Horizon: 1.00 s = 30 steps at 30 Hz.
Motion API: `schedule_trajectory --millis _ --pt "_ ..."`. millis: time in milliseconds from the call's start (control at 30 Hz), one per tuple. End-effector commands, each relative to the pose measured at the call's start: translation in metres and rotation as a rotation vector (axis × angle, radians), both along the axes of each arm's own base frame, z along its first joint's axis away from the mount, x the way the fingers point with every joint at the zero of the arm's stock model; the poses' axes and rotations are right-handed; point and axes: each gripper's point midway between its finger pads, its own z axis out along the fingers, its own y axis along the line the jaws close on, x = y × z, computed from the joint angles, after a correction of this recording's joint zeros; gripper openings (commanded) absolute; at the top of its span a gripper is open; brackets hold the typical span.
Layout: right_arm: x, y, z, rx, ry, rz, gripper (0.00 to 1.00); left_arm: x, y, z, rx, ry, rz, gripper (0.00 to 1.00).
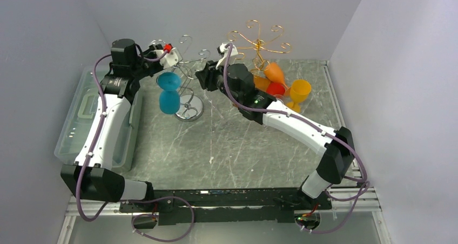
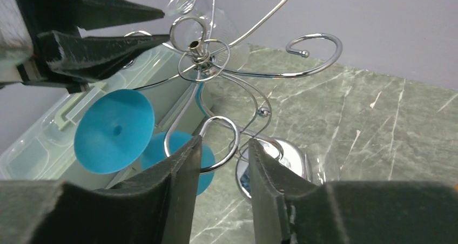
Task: Place the wine glass upside down on the wine glass rack
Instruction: Adjust the wine rack at the center of the board.
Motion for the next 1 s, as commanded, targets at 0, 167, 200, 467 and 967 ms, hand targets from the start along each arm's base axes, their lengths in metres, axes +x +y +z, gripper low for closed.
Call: schedule_trajectory --millis 0,167,200,467,967 --pt "-0.012 -0.011 -0.058 -0.161 0.121 0.007 0.44 -0.003 -0.007 0.037 -0.07 -0.053 -0.019 0.34" --pt "-0.009 -0.032 -0.047 -0.16 0.1 -0.026 0.61 -0.014 -0.007 0.044 -0.103 -0.038 -0.018 0.45" --pt "-0.009 -0.037 -0.045 -0.158 0.094 -0.034 0.63 -0.017 -0.008 0.047 -0.111 -0.037 -0.021 0.48" --pt "-0.028 -0.073 -0.051 -0.18 0.079 -0.063 0.8 -0.035 -0.007 0.076 -0.216 -0.064 0.01 0.69" --pt "-0.014 -0.051 -0.047 -0.186 0.095 -0.036 0.84 -0.065 -0.03 0.026 -0.269 0.166 -0.096 0.75"
